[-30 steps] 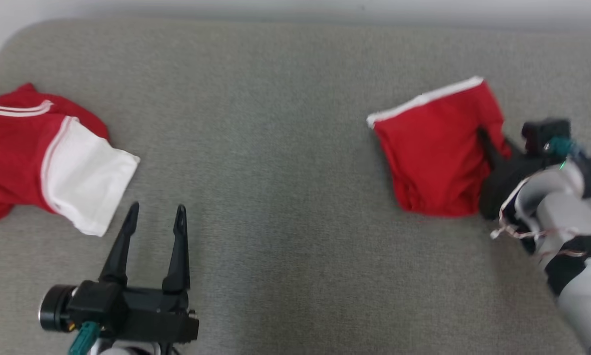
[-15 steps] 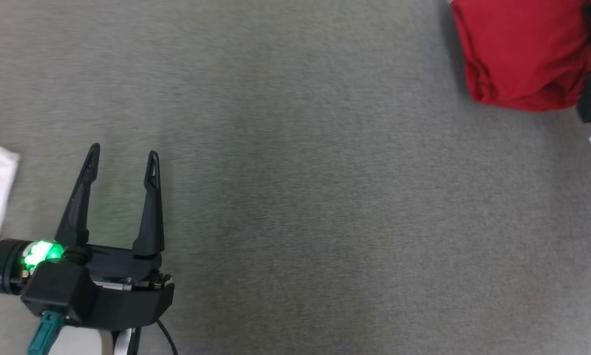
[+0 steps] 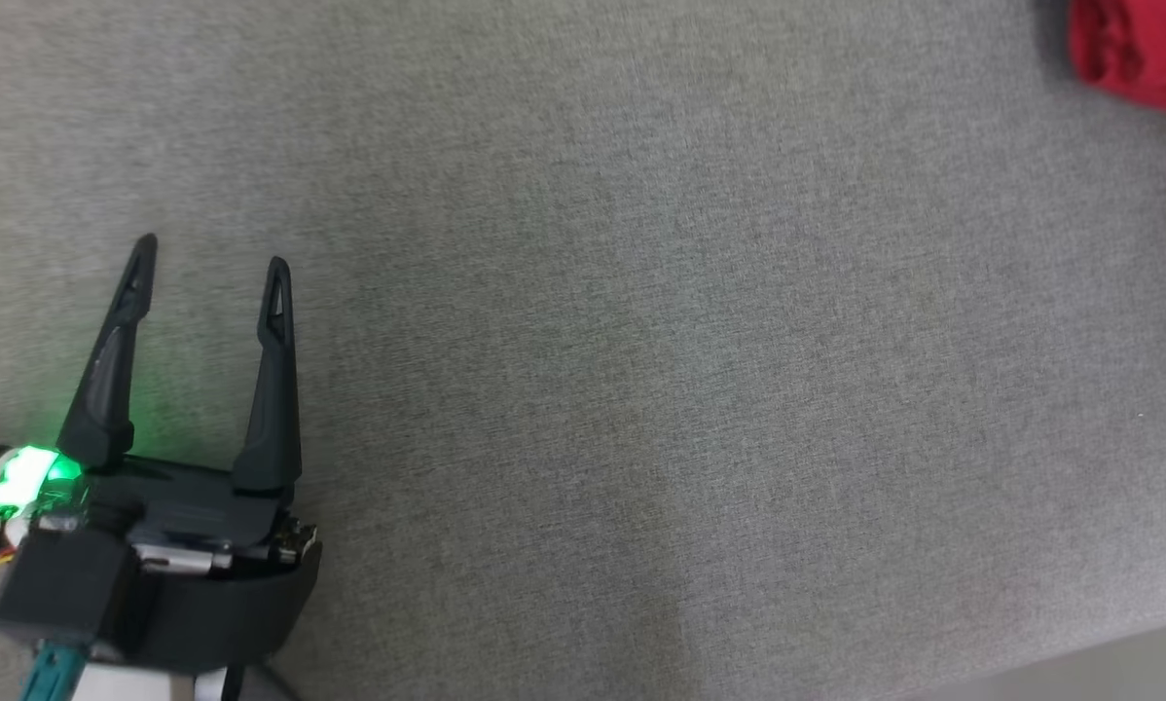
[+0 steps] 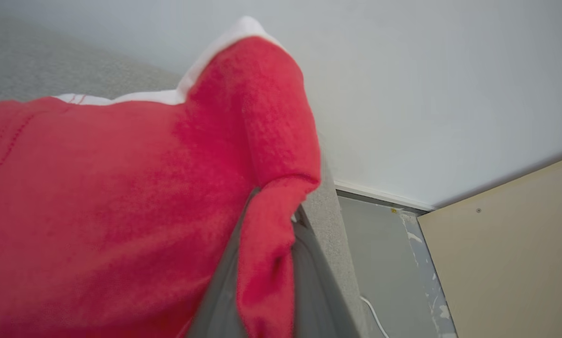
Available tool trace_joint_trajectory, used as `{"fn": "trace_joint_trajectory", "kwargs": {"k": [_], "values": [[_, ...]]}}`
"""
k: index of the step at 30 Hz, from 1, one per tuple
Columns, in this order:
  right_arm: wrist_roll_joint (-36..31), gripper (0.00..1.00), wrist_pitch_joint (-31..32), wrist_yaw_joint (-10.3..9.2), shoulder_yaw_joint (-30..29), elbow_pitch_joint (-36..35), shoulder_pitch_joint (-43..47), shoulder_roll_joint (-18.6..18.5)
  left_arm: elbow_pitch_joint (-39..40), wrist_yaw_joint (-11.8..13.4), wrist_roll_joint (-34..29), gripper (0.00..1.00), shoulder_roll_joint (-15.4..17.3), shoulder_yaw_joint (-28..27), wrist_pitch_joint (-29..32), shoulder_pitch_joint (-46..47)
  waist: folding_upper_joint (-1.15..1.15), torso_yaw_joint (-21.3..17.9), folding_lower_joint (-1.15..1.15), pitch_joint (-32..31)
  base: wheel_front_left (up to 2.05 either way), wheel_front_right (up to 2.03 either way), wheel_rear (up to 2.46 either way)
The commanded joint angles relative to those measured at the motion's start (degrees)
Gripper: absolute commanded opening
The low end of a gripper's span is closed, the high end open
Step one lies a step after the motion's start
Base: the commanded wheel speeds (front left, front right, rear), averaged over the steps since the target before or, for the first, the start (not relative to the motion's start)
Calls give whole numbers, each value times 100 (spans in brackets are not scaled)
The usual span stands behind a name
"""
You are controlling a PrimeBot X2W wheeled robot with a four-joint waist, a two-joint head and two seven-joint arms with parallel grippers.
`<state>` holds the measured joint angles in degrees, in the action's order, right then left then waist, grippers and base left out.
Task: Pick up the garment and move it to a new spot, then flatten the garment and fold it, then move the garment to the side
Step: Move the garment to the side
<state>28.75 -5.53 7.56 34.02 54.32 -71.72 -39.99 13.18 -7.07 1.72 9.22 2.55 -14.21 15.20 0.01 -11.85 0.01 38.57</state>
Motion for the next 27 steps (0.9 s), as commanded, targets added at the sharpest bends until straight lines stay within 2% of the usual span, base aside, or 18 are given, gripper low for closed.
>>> {"fn": "trace_joint_trajectory", "kwargs": {"k": [1,7,11,12,13,14,20,27], "values": [[21,0,-19,-16,12,47,-158,-77,-4,25,-41,100,26,13,35,-39,-1,-96,-1,164,0,0,0],[-84,0,74,-16,79,339,-584,-171,84,93,-26,100,35,14,69,-128,-1,2,-1,181,0,0,0],[-137,0,127,-16,95,576,-716,-109,92,118,11,100,34,5,47,-160,-1,58,-1,173,0,0,0],[-186,11,80,-16,103,617,-782,-138,88,129,17,100,32,8,41,-162,-1,70,-1,179,0,0,0],[-214,90,18,-16,116,642,-832,-150,83,137,17,100,34,6,34,-163,-1,78,-1,186,0,0,0],[-223,100,-6,-16,123,696,-835,-127,73,148,23,100,39,1,26,-168,-1,80,-1,185,0,0,0],[-408,100,-461,-16,33,934,-998,-96,-17,191,84,100,41,-15,-4,-197,-1,93,-1,90,0,0,0],[-443,100,-890,-16,-123,834,-907,98,-212,238,194,100,-56,-9,-62,-262,-1,174,-1,-339,0,0,0]]}}
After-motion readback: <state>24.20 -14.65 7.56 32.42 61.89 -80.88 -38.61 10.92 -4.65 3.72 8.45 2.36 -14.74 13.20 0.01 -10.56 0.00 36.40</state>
